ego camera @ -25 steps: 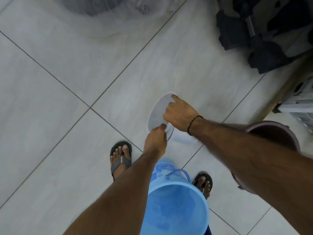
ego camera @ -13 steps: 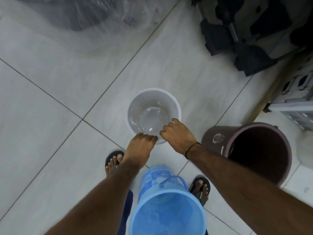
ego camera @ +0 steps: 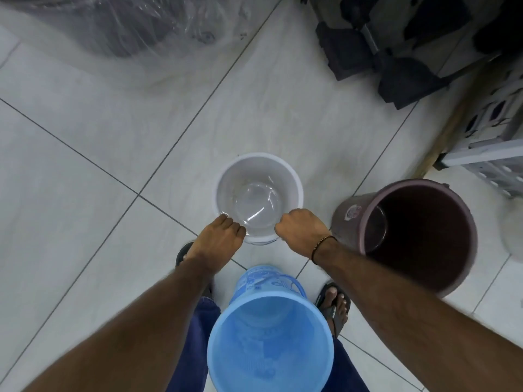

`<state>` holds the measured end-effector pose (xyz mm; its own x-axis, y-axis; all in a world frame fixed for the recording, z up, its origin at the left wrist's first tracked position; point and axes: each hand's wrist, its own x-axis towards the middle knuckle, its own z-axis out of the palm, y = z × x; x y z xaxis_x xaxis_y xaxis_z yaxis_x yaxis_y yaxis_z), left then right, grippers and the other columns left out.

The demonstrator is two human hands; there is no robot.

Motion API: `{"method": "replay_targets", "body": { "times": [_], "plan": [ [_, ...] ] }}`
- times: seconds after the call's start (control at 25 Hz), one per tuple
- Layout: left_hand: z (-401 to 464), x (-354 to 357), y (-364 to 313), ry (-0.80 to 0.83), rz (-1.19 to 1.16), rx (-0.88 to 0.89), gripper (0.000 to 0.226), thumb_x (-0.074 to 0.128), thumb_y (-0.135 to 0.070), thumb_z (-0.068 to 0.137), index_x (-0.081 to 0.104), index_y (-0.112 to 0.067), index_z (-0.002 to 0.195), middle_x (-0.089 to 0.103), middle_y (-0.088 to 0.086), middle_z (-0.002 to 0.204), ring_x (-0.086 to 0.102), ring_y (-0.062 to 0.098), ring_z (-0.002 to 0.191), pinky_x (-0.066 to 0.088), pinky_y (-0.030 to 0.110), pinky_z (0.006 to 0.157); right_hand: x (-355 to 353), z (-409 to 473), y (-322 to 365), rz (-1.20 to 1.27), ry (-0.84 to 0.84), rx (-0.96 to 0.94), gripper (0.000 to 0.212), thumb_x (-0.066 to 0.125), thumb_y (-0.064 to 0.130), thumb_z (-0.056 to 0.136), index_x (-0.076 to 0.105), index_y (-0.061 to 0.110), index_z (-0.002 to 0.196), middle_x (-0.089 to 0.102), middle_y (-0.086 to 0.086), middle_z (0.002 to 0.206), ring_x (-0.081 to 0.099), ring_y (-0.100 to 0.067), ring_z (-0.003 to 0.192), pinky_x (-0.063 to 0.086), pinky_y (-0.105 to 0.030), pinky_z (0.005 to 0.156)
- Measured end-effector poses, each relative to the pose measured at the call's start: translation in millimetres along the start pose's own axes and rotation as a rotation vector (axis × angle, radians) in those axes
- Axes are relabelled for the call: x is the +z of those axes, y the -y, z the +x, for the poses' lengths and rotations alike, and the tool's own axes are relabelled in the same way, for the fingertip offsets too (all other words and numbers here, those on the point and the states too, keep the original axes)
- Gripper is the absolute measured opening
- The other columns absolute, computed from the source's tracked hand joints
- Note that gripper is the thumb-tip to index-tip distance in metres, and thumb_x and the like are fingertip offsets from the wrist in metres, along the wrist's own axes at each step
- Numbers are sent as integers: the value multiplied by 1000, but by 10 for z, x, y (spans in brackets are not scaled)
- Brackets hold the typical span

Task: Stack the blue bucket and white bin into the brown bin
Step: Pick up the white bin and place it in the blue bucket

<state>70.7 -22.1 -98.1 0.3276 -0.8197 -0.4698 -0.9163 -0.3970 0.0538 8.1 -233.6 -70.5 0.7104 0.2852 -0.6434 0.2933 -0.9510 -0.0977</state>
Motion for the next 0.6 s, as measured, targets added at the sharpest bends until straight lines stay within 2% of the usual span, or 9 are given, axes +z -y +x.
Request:
{"method": "replay_targets", "body": {
  "times": [0.12, 0.24, 0.4, 0.52, 0.6],
  "plan": [
    [-415, -563, -240, -33, 73, -21, 34, 52, 3, 82, 64, -8, 112, 69, 11, 105, 63, 31, 101, 45, 41, 105, -322, -559, 106, -17, -18, -32, 19, 55, 1, 89, 69, 13, 90, 71, -7, 88, 68, -31, 82, 41, -34, 61],
    [-1080, -1439, -648, -57, 7, -107, 33, 48, 0, 79, 65, -7, 106, 67, 11, 96, 61, 32, 96, 46, 41, 103, -857, -1369, 304, 57, -38, -35, 20, 53, 3, 87, 69, 13, 95, 73, -7, 94, 68, -32, 89, 51, -37, 72],
    [-2088, -2350, -1307, -76, -72, -248, 25, 60, 1, 84, 65, -4, 108, 68, 15, 102, 61, 36, 103, 43, 45, 109, -1458, -2505, 810, 51, -84, -46, 23, 56, -1, 81, 70, 15, 91, 73, -6, 91, 66, -29, 86, 50, -35, 73],
    [-2666, -2494, -1830, -117, -165, -309, 34, 78, 1, 69, 72, 1, 103, 73, 19, 99, 68, 39, 97, 52, 47, 101, -1482, -3079, 1236, 6, -63, -83, 21, 61, 1, 78, 72, 16, 88, 73, -5, 87, 67, -27, 84, 48, -34, 72],
    [-2913, -2282, -2094, -105, -223, -300, 43, 86, -2, 61, 74, 2, 102, 74, 20, 100, 70, 39, 97, 55, 49, 98, -1296, -3260, 1488, -14, -36, -83, 18, 66, 4, 76, 72, 18, 85, 73, -4, 84, 67, -24, 81, 50, -33, 71]
  ]
}}
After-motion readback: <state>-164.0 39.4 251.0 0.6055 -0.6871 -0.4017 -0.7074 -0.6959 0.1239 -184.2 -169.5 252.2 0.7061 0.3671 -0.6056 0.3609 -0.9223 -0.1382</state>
